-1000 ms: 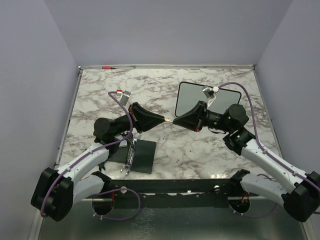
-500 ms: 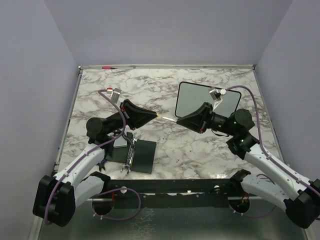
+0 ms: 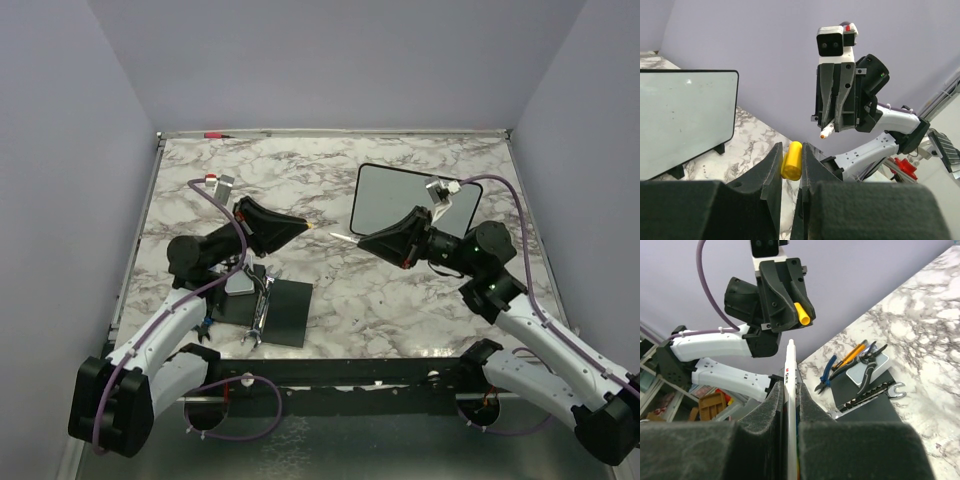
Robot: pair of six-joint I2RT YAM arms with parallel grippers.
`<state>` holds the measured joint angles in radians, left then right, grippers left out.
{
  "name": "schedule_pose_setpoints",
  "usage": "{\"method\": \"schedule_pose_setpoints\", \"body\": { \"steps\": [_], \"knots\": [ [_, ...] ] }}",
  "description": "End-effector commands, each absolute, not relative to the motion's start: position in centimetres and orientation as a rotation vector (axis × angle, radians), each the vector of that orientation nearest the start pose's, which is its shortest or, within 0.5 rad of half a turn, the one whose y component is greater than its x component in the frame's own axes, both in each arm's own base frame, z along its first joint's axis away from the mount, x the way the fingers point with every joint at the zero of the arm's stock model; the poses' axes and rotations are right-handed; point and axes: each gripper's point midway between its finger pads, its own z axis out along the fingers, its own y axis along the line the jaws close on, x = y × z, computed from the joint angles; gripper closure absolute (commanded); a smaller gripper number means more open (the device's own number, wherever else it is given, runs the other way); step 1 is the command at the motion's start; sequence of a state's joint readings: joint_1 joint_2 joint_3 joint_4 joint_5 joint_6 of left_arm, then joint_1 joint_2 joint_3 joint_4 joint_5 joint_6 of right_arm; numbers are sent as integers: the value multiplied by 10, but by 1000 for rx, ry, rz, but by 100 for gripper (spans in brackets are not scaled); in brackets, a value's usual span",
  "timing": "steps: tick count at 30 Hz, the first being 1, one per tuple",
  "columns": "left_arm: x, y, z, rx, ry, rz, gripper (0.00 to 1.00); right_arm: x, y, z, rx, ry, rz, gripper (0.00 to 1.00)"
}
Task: Write a sentence on the whiteboard
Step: Open the whiteboard marker at the center of the board, then place the pen cap at the center of the board.
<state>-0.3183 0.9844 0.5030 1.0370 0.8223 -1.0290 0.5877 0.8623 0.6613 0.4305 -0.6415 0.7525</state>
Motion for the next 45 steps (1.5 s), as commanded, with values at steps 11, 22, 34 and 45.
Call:
{"method": "schedule_pose_setpoints", "body": {
  "steps": [11, 22, 34, 45],
  "knots": [
    [284, -213, 223, 404, 1922, -804, 100, 240, 201, 305, -256, 1709, 817, 100],
    [286, -241, 101, 437, 2353, -603, 100, 242, 186, 276, -219, 1753, 733, 100],
    [279, -279, 42, 557, 2526, -678, 100, 236, 170, 268, -203, 1755, 667, 100],
    [276, -276, 29, 590, 2555, -659, 78, 234, 164, 262, -182, 1762, 647, 100]
  ]
}}
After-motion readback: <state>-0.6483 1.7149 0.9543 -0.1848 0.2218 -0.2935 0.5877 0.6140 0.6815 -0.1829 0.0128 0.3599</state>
